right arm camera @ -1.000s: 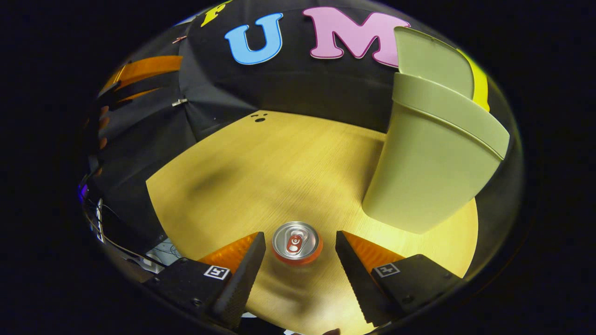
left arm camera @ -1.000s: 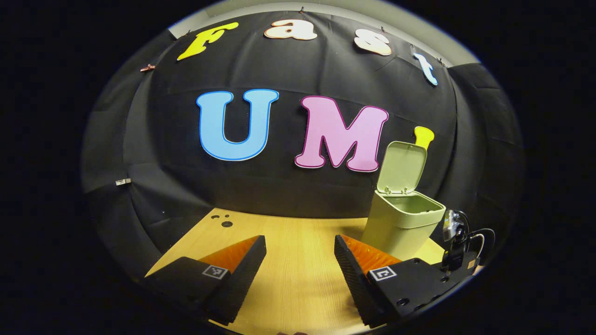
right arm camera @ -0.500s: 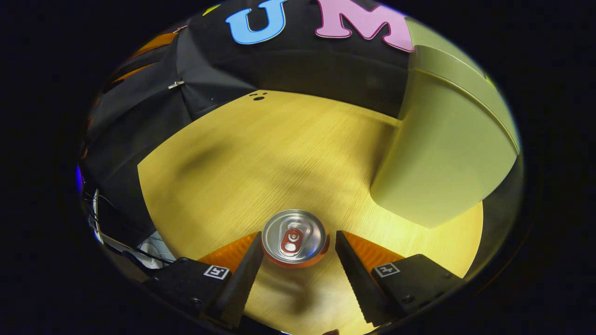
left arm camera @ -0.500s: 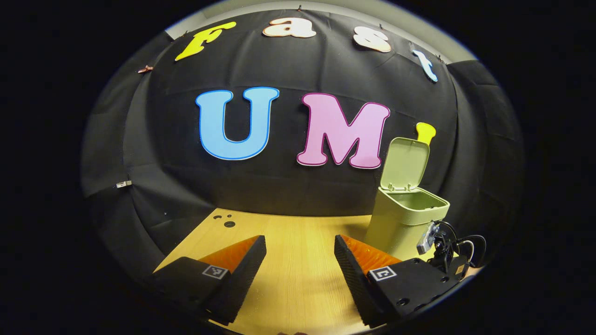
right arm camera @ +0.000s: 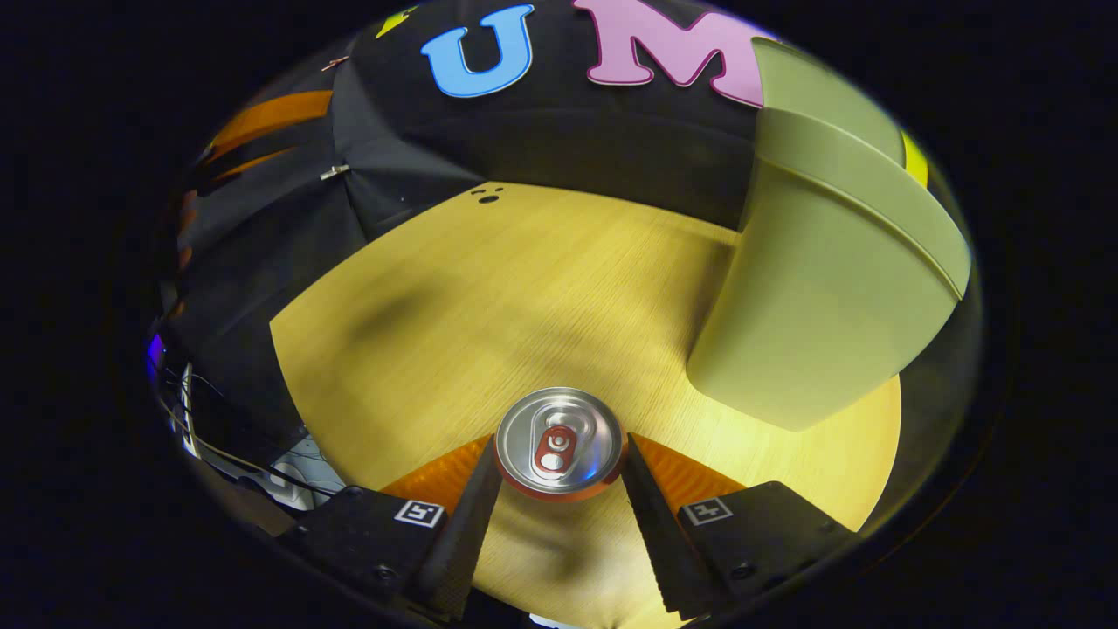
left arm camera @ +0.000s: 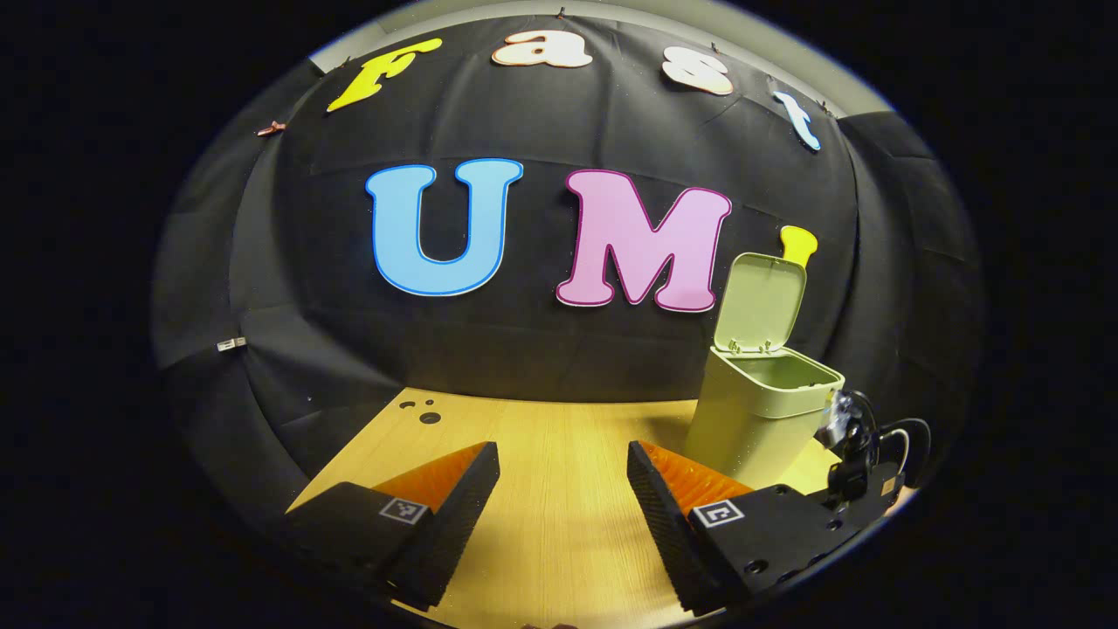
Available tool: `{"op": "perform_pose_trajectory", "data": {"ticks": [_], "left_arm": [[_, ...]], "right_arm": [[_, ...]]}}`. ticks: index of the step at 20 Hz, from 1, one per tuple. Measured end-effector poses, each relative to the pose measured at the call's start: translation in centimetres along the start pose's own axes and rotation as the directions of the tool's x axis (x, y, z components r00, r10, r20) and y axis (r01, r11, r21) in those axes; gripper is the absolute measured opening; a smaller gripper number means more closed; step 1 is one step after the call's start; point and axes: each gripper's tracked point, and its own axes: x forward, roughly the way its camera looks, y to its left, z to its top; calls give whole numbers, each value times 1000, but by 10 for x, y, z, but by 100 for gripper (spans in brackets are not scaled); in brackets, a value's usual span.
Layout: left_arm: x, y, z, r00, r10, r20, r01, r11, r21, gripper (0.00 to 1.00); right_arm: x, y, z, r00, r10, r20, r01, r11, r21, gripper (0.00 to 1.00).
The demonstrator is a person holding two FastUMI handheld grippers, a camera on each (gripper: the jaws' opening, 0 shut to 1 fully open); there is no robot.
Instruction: Press the lid of the desktop garbage bin to open it, pick up the crumpled paper on the desktop and throw it into the bin, then pick up the pop can on the desktop and drop it into the bin, and finally close the garbage bin lid.
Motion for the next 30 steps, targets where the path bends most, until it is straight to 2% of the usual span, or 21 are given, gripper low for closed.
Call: {"op": "perform_pose_trajectory", "data": {"ticks": [5, 10, 17, 23, 26, 30], "left_arm": [[6, -11, 1, 1000, -24, 2, 24, 1000, 9, 94], [15, -25, 3, 999, -53, 9, 53, 998, 19, 94], [23, -44, 7, 996, -86, 13, 85, 996, 25, 94], [18, -53, 2, 996, -91, 2, 91, 996, 21, 95], [16, -55, -3, 996, -90, -6, 90, 996, 14, 94], [14, -57, -3, 996, -85, -8, 85, 996, 10, 94]], "right_arm": [[-39, -8, 31, 996, 6, 87, -9, 999, 40, 83], [-75, -21, 80, 980, -7, 201, -14, 995, 99, 83], [-126, -47, 153, 931, -55, 361, 10, 992, 125, 83], [-155, -87, 212, 871, -121, 477, 59, 988, 143, 83], [-159, -112, 233, 844, -162, 511, 93, 983, 159, 83], [-140, -160, 242, 837, -258, 483, 170, 961, 218, 82]]}}
